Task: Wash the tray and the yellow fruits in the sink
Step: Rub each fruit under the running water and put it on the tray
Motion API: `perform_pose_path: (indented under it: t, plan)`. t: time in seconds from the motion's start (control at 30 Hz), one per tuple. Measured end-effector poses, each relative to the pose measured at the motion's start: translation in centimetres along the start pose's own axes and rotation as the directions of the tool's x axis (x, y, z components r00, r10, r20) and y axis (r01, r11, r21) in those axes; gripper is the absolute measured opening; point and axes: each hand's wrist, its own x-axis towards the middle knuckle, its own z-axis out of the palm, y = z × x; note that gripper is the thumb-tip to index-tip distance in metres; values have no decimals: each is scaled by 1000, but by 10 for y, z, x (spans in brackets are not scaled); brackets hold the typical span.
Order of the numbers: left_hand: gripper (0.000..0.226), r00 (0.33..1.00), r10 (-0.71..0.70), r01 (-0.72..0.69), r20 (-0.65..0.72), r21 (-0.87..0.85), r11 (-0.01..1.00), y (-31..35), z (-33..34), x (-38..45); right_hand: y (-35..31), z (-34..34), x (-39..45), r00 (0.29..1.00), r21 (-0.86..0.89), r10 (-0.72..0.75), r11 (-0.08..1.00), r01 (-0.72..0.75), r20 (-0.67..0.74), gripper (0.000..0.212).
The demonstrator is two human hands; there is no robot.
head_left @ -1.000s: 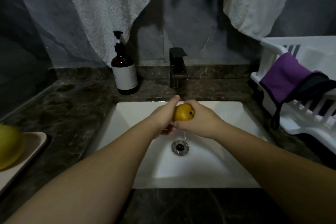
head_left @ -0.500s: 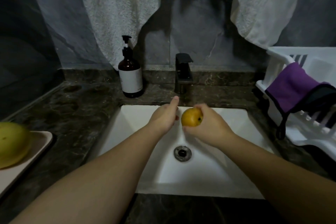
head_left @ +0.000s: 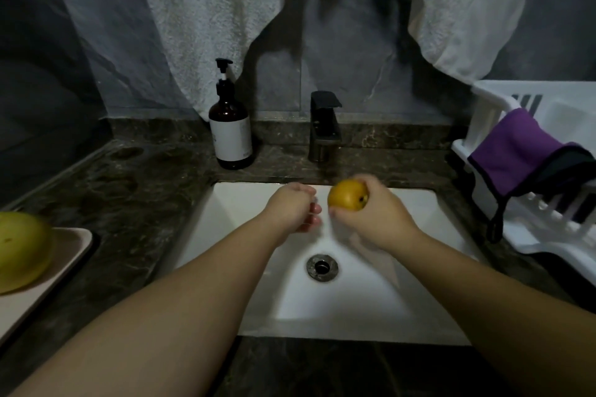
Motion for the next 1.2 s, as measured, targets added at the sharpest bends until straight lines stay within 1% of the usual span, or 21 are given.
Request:
perform_pose_path:
  t: [0.07,0.1,0.17,0.2,0.23,0.3,0.33,0.4,0.43,0.53,0.57,0.67,0.7,0.8,0.83,0.87,0.93,1.0,1.07,1.13,1.2]
  plan:
    - [10,998,58,-53,-27,158,986,-2,-4,2,-2,-4,4,992,117,-9,993,24,-125,86]
    - [13,995,90,-80,-33,244,967,-2,-5,2,-3,-5,4,994,103,-3,995,14,-113,87]
    - [21,991,133,-114,-28,360,926,-3,-7,2,0,-3,1,1000,-15,16,1000,-16,17,88]
    - [23,990,141,-124,-15,386,914,-4,-7,2,1,-2,0,1000,-28,7,1000,-6,29,89]
    - [26,989,145,-135,6,400,907,-4,-7,2,-1,-3,-1,1000,19,-22,1000,22,-20,90]
    - [32,986,155,-164,55,406,899,-4,-9,3,-8,-6,3,988,155,-49,985,72,-146,91]
    - [35,983,161,-182,86,411,893,-4,-8,3,-10,-6,4,988,149,-44,987,66,-148,91]
    - [36,977,174,-210,122,424,881,-6,-4,3,-5,-3,1,999,12,2,1000,-2,-40,93]
    - [34,976,181,-217,125,418,882,-7,-2,3,-1,-3,1,999,-20,26,999,-27,-28,92]
    - [26,973,219,-232,76,361,903,-9,-2,6,-4,-9,5,980,158,-7,987,39,-198,90]
    - [23,970,237,-239,49,350,906,-8,-3,7,-6,-11,6,981,156,-17,987,48,-195,90]
    - [13,964,266,-255,3,298,920,-6,-1,8,0,-4,0,1000,-63,10,998,-9,19,89]
    - [10,964,267,-257,2,279,925,-6,0,8,1,-2,0,1000,-75,4,997,-5,-2,88]
    - [9,960,279,-269,-10,239,933,-4,-1,6,-11,-6,2,979,95,-26,994,46,-203,87]
    - [10,963,270,-262,-8,223,939,-3,-1,5,-13,-6,1,984,73,-16,997,29,-179,88]
    - [10,969,246,-242,1,192,951,-2,0,4,-12,-6,-1,995,-6,-4,1000,4,-101,88]
    - [21,983,165,-172,74,102,980,-1,1,0,-7,-1,-6,999,-135,7,991,0,54,88]
    - [47,977,96,-112,189,78,991,0,3,-4,-12,-3,-7,999,-65,-28,997,31,46,89]
    - [70,962,74,-97,263,76,992,-1,5,-7,-19,-4,-7,996,-26,-80,996,80,33,92]
    - [83,959,69,-100,273,101,990,-1,9,-9,-21,-2,-10,991,-79,-109,990,115,81,96]
    - [85,971,85,-118,222,140,983,-2,10,-6,-20,-1,-12,979,-67,-136,987,148,155,100]
